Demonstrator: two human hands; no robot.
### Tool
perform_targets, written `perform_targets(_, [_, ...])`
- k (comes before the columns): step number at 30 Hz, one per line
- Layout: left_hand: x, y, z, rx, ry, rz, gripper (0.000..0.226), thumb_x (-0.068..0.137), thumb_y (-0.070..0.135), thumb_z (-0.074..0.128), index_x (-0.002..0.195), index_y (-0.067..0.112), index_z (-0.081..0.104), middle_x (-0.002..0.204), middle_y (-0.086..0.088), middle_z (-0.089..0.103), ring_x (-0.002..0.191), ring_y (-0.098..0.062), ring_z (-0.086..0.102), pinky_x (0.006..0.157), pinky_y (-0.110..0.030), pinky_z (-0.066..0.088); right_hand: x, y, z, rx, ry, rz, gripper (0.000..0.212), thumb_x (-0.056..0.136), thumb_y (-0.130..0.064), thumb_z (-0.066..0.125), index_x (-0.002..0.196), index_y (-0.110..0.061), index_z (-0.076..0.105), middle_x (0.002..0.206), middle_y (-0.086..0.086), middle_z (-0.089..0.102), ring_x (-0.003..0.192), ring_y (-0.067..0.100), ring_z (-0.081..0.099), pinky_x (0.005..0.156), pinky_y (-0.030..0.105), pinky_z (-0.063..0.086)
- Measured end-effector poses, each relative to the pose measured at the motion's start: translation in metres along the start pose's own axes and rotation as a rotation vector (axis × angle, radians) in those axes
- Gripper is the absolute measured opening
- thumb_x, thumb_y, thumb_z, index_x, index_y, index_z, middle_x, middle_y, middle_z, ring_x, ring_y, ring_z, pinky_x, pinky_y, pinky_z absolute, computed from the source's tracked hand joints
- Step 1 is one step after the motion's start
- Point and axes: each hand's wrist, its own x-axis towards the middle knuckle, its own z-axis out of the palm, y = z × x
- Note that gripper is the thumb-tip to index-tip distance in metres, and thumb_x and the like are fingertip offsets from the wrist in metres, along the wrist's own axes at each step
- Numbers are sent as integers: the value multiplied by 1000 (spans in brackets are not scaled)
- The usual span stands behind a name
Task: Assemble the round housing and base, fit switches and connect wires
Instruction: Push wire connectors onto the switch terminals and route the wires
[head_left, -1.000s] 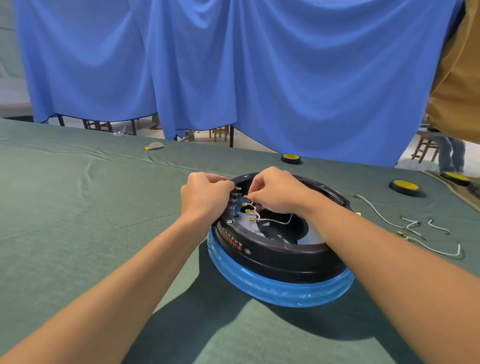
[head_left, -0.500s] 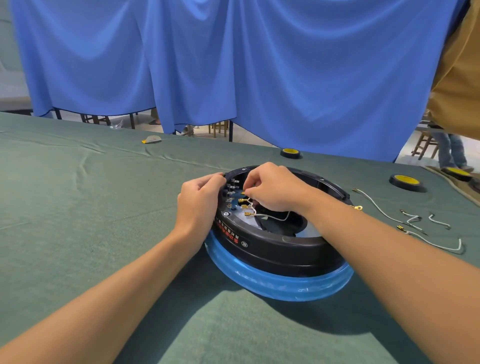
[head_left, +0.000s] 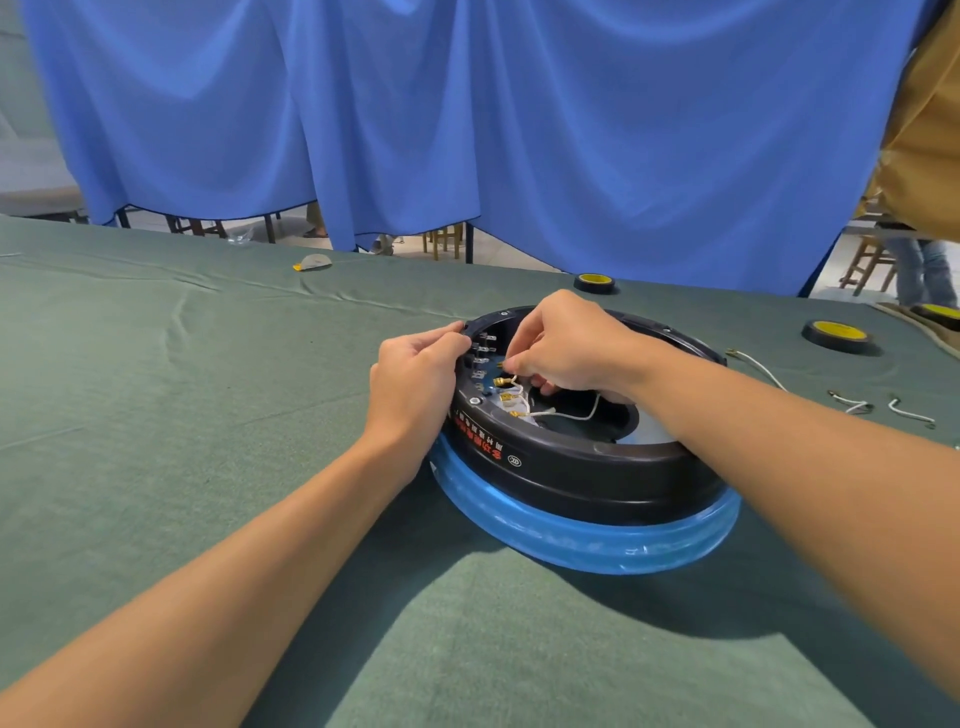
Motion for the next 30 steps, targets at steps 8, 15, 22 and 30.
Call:
perform_targets(8, [4,-4,1,-11,14,-4,30,66,34,61,90,27,77,105,-4,76,108,-28,67,102,-50,49,6,0,2,81,49,19,8,90,-11,68,83,-13,70,78,6,68,72,16,65,62,24,55])
perform_targets(15, [2,-3,2,-29,21,9,25,67,34,61,82,27,79,108,-11,74,110,-34,65,102,-54,47,6,-1,4,44,52,9,6,90,-12,66,90,-11,71,80,5,68,77,17,65,75,33,58])
perform_targets(22, [0,-3,1,1,23,21,36,69,33,59,93,17,80,98,-14,75,100,-37,68,96,-57,50,3,0,4,32,33,1,8,91,-11,65,85,-12,69,78,5,65,77,18,64,76,33,58])
perform_targets(30, [-2,-1,1,18,15,23,31,70,33,58,85,17,81,96,-15,75,98,-40,68,94,-59,51,5,0,6,4,47,-18,16,90,-12,66,75,-18,68,87,4,68,91,22,63,75,31,53])
